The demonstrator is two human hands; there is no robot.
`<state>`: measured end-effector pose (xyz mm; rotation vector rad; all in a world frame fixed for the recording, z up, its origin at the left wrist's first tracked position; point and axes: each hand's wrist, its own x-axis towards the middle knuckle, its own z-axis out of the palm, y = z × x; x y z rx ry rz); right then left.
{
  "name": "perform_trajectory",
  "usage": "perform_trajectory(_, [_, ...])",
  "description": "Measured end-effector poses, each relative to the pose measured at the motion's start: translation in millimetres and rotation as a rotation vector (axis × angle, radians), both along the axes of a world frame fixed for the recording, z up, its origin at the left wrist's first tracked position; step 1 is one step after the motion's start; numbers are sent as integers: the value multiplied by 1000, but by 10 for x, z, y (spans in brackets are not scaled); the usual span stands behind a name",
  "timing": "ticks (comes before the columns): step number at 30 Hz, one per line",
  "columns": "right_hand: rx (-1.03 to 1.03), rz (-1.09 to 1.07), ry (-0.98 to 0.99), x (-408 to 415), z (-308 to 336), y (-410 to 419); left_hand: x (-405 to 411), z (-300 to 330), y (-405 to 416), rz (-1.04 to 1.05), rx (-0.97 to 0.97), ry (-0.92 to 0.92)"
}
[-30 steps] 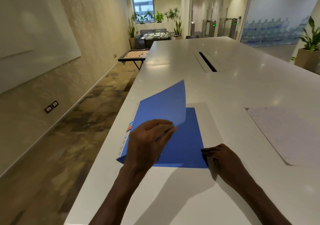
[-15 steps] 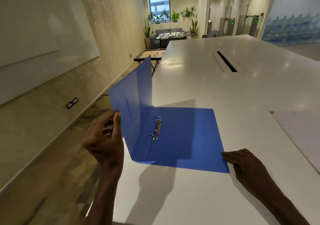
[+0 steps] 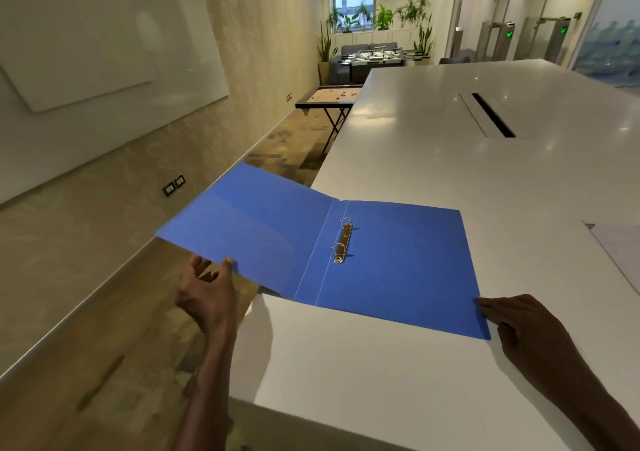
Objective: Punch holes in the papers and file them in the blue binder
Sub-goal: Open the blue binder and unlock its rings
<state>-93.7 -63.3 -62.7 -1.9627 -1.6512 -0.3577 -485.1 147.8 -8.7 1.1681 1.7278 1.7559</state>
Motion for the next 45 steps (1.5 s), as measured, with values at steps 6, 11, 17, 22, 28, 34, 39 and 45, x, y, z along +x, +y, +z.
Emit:
perform_trajectory(6, [29, -8, -70, -14, 22, 21, -106, -147, -37, -21, -279, 58])
perform_trajectory(11, [42, 1, -98, -3, -2, 33, -171, -257, 3, -84, -462, 179])
perform_trajectory(17, [-2, -44, -81, -34, 60, 10, -49, -221, 163, -80, -572, 395])
perform_trajectory(22, [-232, -158, -79, -134, 268, 74, 311, 105, 107, -322, -242, 377])
perform_trajectory(28, [-419, -154, -54, -444, 604, 488, 840, 236, 133, -644, -149, 360])
perform_trajectory(34, [-243, 99, 284, -905, 760, 1064, 1060, 138, 230, -710, -178, 373])
perform_trajectory(39, [-136, 126, 744, -1205, 720, 1536, 1136, 51, 224, -724, -197, 368])
perform_trajectory(45, [-204, 138, 945, -1397, 469, 1840, 1208, -22, 154, -746, -132, 322])
